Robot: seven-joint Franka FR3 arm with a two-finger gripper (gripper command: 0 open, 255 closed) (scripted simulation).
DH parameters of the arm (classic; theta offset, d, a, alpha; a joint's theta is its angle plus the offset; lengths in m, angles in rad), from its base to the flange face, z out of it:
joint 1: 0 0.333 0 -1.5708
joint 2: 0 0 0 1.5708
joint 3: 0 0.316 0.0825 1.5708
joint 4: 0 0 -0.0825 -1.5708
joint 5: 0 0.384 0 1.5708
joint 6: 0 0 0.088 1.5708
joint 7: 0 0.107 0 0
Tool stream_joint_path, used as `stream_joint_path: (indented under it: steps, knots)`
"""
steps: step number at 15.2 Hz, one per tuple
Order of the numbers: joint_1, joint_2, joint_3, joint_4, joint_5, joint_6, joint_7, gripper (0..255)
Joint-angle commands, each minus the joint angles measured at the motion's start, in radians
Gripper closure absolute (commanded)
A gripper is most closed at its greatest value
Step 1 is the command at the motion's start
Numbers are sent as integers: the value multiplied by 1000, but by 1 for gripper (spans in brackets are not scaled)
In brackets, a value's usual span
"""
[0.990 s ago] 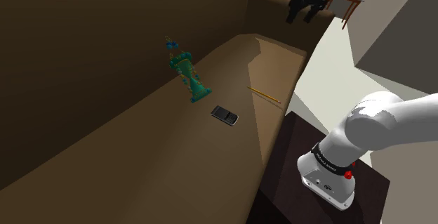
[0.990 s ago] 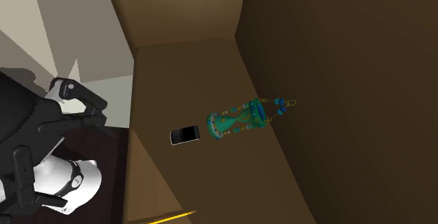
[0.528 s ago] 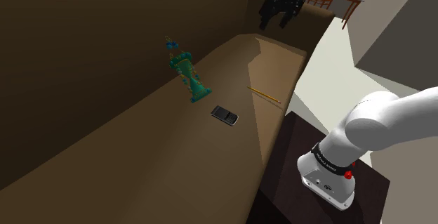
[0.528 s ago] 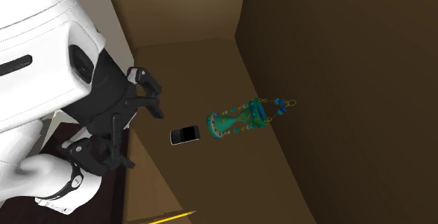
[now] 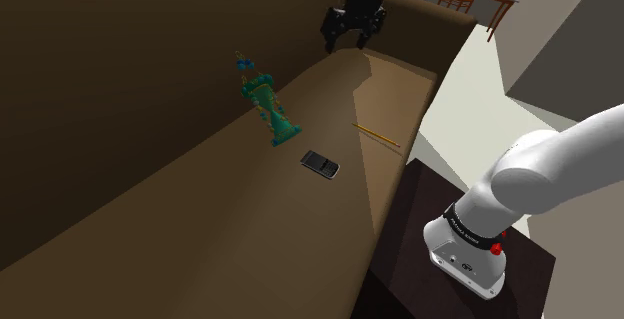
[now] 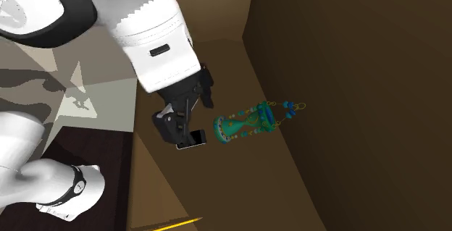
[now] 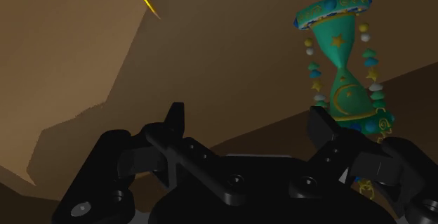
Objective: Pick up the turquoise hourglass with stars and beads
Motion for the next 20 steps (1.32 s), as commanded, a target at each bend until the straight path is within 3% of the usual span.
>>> stream_joint_path:
  steps: [1,6,11,20]
  knots:
    - [-4,69,45,37,-28,33,63,0]
    - [-18,252,136,147,-139,87,216,0]
    - [-2,459,198,300,-297,92,379,0]
    - [147,845,184,675,-558,0,575,0]
